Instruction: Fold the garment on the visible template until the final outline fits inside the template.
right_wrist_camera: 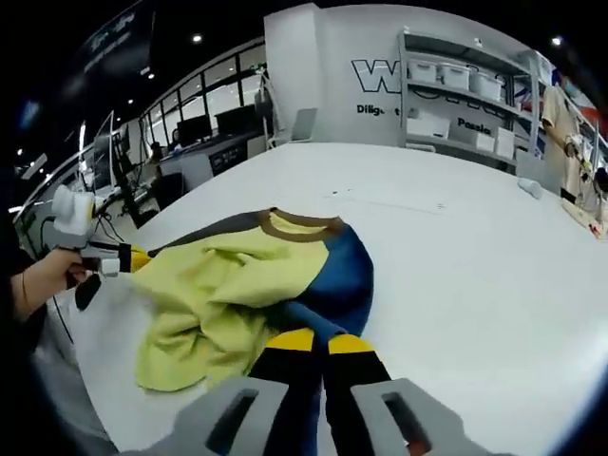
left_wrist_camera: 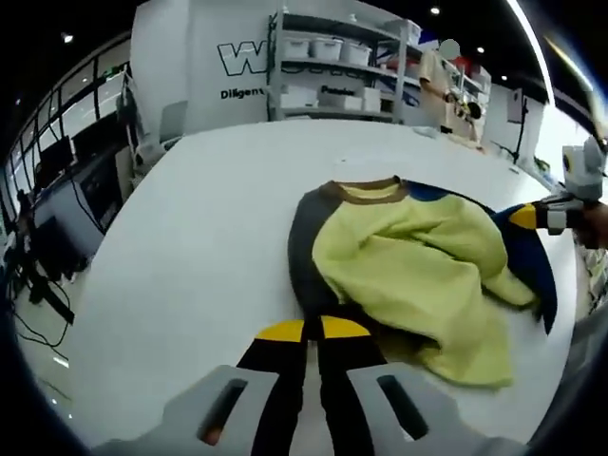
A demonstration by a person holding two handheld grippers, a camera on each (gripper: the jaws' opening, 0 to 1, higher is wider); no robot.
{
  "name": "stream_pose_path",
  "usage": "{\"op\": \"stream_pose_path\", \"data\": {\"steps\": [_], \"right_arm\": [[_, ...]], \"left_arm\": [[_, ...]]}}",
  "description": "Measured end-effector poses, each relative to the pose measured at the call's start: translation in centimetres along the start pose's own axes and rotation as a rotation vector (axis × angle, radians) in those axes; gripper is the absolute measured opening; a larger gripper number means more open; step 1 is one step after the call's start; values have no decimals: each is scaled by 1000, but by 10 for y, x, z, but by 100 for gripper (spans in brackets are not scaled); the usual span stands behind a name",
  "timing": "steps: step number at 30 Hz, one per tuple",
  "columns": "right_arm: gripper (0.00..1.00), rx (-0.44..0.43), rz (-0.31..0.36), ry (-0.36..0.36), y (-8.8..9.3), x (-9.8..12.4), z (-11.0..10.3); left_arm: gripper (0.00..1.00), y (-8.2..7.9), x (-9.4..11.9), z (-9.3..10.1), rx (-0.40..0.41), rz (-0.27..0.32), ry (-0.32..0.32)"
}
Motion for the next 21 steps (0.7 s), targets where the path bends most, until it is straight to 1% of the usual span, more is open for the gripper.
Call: {"op": "stream_pose_path", "data": {"steps": [2,3,4,6,8,11,12,14,16,21], "right_arm": [[0,2,-8,8,-3,2,10],[0,3,-10,18,-4,4,16],[0,8,-27,20,-5,4,22],[0,-3,-44,19,-5,4,29],[0,-27,-64,14,-6,4,35],[0,-46,-72,15,-10,5,49],[0,-47,-73,16,-11,4,50],[0,-40,-102,19,-13,4,59],[0,-40,-114,25,-13,3,65],[0,-52,-139,40,-8,3,74]], "left_arm": [[5,-2,1,-5,-28,-1,-19],[5,-5,-1,-13,-38,0,-31],[5,-7,-2,-17,-39,1,-35],[5,-8,-3,-20,-50,-1,-41],[5,-10,-5,-26,-103,-12,-65],[5,-12,-9,-32,-128,-16,-78],[5,-13,-10,-34,-130,-18,-78],[5,-15,-12,-38,-141,-23,-86],[5,-17,-16,-42,-153,-31,-91],[5,-22,-24,-50,-186,-48,-104]]}}
Point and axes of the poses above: the point that each gripper's makers call its tool centre point, and the gripper's own axes: x roughly backward along the fingers, z roughly to its right, y roughly out of its underside, the point moved 9 cm from there along x, roughly backward along the fingers, and after that the axes turned 9 degrees about -y, right-handed, at the moved point
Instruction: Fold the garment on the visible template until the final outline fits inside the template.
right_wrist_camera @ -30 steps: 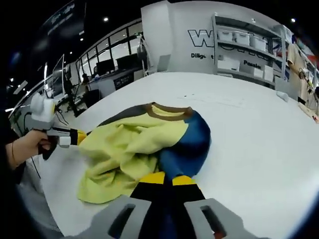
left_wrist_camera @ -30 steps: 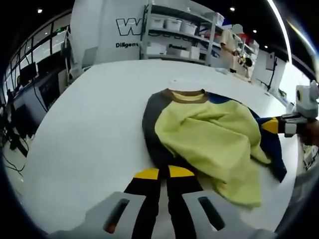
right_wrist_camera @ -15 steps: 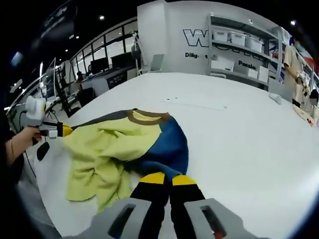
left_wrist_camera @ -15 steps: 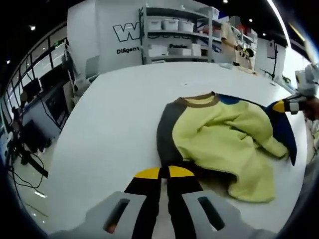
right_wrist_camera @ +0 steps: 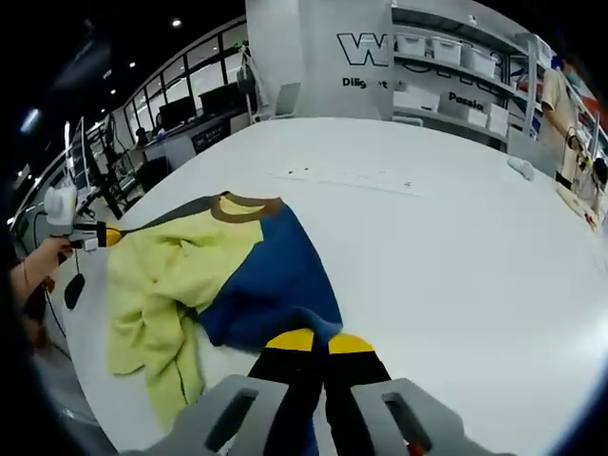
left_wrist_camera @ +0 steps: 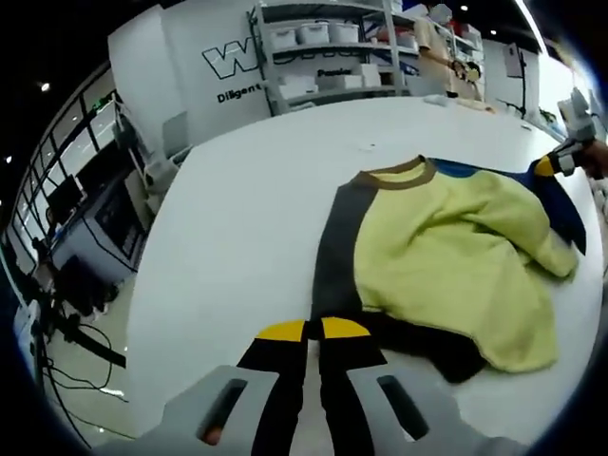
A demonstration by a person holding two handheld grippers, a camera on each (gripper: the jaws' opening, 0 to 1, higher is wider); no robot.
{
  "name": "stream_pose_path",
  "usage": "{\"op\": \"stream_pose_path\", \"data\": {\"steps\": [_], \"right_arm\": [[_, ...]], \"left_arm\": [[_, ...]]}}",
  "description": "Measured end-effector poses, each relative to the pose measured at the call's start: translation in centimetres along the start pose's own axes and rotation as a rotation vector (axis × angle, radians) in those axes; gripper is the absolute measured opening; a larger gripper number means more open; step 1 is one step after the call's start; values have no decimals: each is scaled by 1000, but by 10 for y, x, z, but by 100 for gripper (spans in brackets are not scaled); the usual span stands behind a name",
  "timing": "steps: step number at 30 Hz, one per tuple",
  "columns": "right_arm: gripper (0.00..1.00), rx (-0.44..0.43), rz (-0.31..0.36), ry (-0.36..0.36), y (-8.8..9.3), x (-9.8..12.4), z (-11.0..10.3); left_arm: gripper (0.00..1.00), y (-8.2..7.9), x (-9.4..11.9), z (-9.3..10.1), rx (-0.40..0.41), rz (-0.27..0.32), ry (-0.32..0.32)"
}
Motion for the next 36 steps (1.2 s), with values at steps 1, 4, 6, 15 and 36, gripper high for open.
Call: {"op": "stream_pose_path", "data": {"steps": [1,4,6,15,36], "right_arm": [[0,0,-3,3,1,0,2],[0,6,-20,26,3,-3,13],[0,5,-29,38,4,-2,14],[0,-18,-40,75,5,-6,32],[0,-28,-77,91,3,-4,46]], "left_arm": [[5,-1,-1,-1,-4,-1,-1],[5,-3,-8,-7,-10,-5,-7],[5,-3,-12,-10,-21,-10,-14],[9,-4,-22,-18,22,-36,-56],[42,27,38,13,116,54,97]]}}
Point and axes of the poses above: the point that each gripper's makers call its tool centre point, and the gripper's own axes: x roughly backward along the fingers, z roughly to its right, y roughly out of its underside, the point moved 9 cm from there along x, roughly backward along the fingers, and after that the axes turned 9 degrees about -y, right-handed, at the moved point
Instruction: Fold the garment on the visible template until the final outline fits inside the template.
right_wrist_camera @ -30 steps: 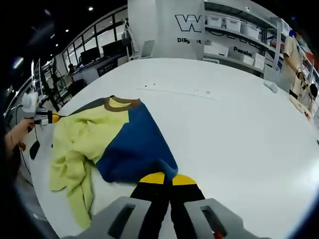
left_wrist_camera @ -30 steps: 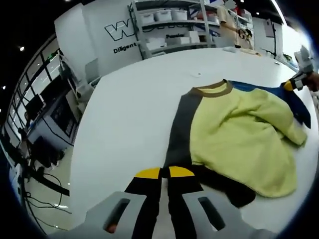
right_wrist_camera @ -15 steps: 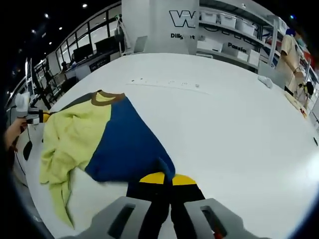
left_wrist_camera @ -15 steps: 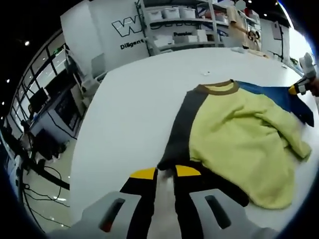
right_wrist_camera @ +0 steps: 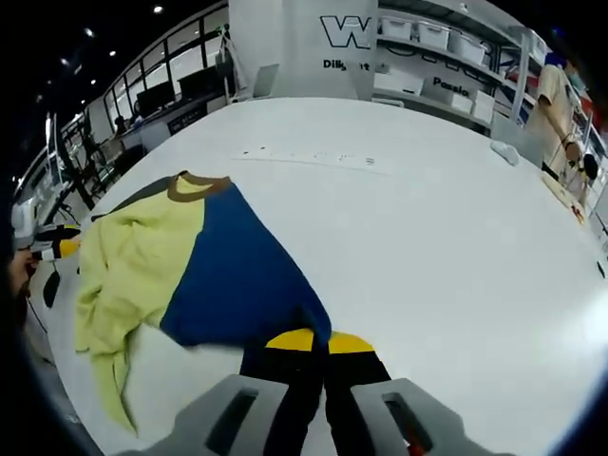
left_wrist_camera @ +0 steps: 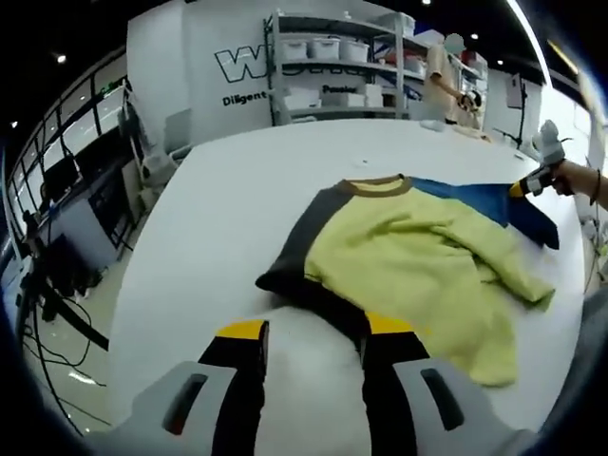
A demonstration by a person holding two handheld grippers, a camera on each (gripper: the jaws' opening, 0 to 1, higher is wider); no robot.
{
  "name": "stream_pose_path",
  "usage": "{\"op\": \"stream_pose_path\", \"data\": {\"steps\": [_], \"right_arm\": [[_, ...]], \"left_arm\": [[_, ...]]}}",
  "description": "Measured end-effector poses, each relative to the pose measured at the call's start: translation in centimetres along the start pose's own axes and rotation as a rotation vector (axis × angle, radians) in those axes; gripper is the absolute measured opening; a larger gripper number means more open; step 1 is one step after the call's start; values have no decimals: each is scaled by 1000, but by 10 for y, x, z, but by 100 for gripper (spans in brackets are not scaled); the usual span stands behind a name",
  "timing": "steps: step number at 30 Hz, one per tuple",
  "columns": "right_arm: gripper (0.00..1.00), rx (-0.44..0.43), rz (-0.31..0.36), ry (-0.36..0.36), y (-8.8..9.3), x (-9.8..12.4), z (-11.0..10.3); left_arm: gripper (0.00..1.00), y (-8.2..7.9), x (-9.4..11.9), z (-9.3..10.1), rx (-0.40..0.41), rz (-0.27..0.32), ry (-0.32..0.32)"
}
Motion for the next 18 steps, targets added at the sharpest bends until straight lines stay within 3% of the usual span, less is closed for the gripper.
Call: {"op": "stream_pose_path", "data": {"steps": [7,10,18], "right_arm": [[0,-39,4,-9,0,2,1],[0,-40,6,-11,0,2,1],[0,-15,-13,-3,2,-2,4]], "left_arm": [[42,17,7,17,-13,-20,45],[41,19,4,21,19,-14,57],[32,28,-10,33,20,-77,55]]}}
Point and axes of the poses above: the point that each gripper's makers call its tool centre point, and the gripper's own axes: x roughly backward along the fingers, z roughly to its right, y roughly out of its underside, the point moved 9 cm from there along x, roughly backward along the fingers, and after that the axes turned 9 degrees about -y, right-handed, at the moved point
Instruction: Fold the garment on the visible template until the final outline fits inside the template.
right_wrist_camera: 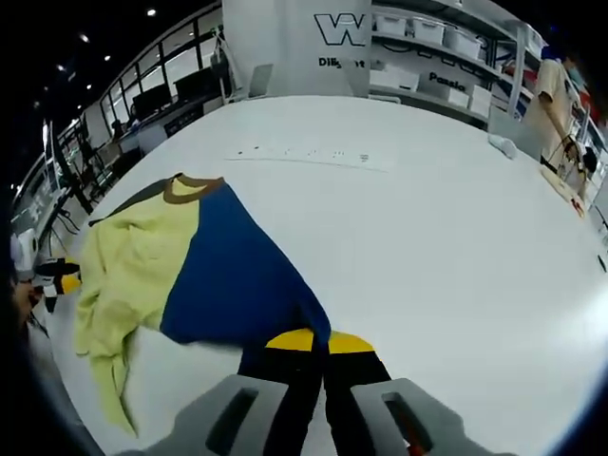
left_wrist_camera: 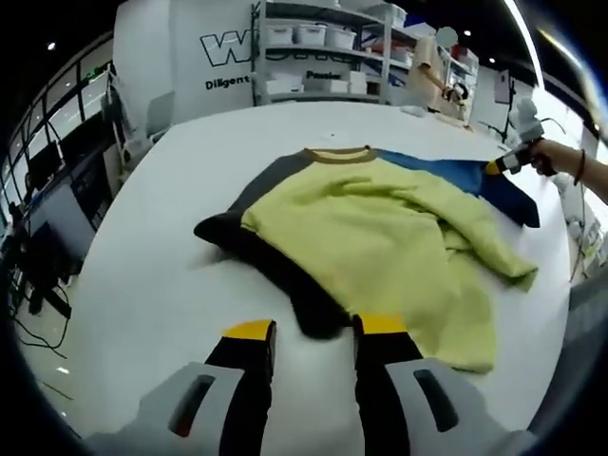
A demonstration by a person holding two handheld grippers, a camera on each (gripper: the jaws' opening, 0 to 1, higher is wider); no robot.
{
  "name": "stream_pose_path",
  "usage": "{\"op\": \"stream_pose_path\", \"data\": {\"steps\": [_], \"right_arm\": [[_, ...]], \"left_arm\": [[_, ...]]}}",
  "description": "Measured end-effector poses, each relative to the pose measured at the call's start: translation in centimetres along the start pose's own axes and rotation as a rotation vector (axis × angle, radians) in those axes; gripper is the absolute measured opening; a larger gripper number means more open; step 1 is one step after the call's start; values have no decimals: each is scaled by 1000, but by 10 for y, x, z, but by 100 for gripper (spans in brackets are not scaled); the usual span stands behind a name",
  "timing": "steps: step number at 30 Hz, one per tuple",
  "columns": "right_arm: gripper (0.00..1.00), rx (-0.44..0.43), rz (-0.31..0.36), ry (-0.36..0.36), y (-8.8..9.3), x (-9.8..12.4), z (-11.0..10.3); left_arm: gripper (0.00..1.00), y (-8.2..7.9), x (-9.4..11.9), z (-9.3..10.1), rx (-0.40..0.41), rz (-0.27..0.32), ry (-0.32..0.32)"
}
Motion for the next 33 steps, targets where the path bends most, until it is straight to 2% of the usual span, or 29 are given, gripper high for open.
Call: {"op": "stream_pose_path", "data": {"steps": [2,9,17,19,21,25,27,29,31,33], "right_arm": [[0,5,-6,3,1,-1,0],[0,29,-24,15,2,-2,-1],[0,47,-38,21,3,-3,-1],[0,45,-41,18,3,-3,0],[0,37,-45,15,5,-3,0],[0,48,-64,12,9,-2,1],[0,43,-69,11,10,-2,2],[0,33,-64,6,11,-2,3],[0,25,-55,-1,11,-2,3],[0,25,-50,-7,11,-2,3]], "left_arm": [[33,0,-2,0,-15,23,-23],[22,-1,-5,2,-16,42,-7],[17,-2,-8,1,-5,45,6],[15,-2,-7,2,37,45,29],[14,-1,-7,2,140,28,51],[12,-3,-5,-3,135,49,29],[5,-6,-2,-3,135,78,18],[5,-9,0,-5,130,97,5],[5,-9,-1,-6,123,96,10],[5,-7,-1,-7,110,78,-17]]}}
Point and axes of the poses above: the point that each gripper's makers call its tool centre point, and the gripper's own axes: x roughly backward along the fingers, z roughly to its right, y roughly out of its underside, the point moved 9 cm from there along x, roughly backward along the fingers, and after that the axes turned 9 degrees about -y, right-handed, at the moved point
